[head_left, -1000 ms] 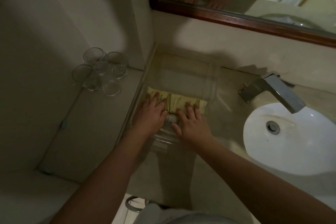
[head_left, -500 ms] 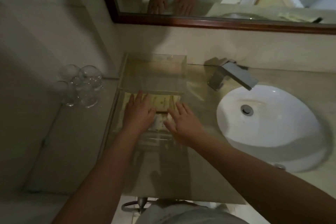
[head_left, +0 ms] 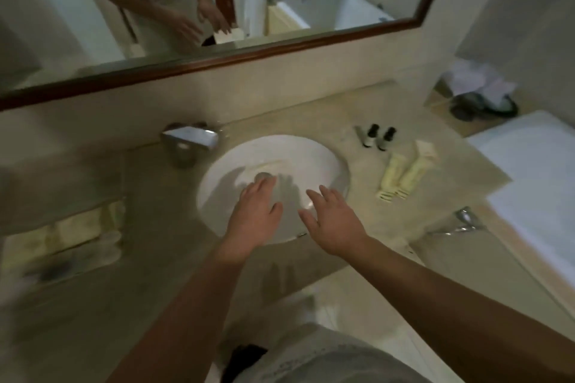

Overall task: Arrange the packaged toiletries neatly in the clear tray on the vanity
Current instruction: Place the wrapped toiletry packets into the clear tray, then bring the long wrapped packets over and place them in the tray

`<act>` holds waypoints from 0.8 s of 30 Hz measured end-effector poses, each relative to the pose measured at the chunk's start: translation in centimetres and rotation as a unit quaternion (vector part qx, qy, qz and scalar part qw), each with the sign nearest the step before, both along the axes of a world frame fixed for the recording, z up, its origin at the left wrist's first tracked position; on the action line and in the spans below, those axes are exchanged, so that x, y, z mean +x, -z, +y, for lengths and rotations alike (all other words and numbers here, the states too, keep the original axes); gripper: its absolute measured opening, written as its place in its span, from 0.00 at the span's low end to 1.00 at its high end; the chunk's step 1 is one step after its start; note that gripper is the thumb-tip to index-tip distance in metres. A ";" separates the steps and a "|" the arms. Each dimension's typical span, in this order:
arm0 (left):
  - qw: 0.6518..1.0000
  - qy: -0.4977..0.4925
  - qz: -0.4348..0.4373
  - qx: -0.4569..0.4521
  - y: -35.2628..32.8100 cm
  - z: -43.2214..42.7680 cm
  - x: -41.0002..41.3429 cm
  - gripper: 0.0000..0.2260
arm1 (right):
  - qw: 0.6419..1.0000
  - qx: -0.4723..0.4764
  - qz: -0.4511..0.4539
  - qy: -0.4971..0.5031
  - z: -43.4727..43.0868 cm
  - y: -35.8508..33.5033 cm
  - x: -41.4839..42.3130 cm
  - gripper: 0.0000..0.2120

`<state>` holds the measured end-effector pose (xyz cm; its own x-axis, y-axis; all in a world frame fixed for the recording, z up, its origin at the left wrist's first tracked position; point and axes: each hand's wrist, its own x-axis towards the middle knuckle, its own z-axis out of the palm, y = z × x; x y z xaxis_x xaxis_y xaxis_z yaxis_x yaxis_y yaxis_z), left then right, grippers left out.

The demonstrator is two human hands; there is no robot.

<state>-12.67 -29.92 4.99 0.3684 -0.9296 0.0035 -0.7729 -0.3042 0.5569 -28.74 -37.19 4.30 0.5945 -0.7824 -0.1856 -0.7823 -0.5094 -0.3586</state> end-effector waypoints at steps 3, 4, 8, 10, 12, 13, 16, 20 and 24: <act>0.998 0.065 0.018 0.016 0.0 -3.6 -5.3 0.25 | 0.998 0.013 0.005 0.057 -2.5 0.1 -6.1 0.30; 0.996 0.090 0.022 0.019 0.2 -4.6 -6.7 0.25 | 0.997 0.023 0.003 0.075 -3.0 0.2 -7.6 0.30; 0.992 0.115 0.038 0.033 0.4 -8.3 -10.5 0.21 | 0.993 0.030 -0.007 0.115 -5.8 0.8 -11.4 0.30; 0.992 0.112 0.044 0.045 0.8 -9.9 -11.5 0.19 | 0.991 0.040 -0.011 0.130 -7.2 1.7 -12.2 0.29; 0.990 0.114 0.052 0.071 1.6 -11.6 -12.1 0.20 | 0.989 0.053 -0.009 0.137 -8.6 2.5 -12.6 0.29; 0.989 0.110 0.059 0.083 2.1 -12.5 -12.2 0.22 | 0.989 0.056 -0.003 0.135 -9.5 2.9 -12.8 0.28; 0.988 0.088 0.074 0.099 3.5 -16.0 -12.7 0.23 | 0.989 0.060 0.032 0.133 -12.8 3.6 -13.5 0.24; 0.989 0.061 0.091 0.100 4.7 -21.2 -14.3 0.13 | 0.984 0.062 0.075 0.151 -17.8 4.1 -15.4 0.22; 0.981 0.054 0.093 0.160 6.4 -25.2 -16.3 0.20 | 0.984 0.036 0.101 0.140 -22.8 4.6 -17.4 0.23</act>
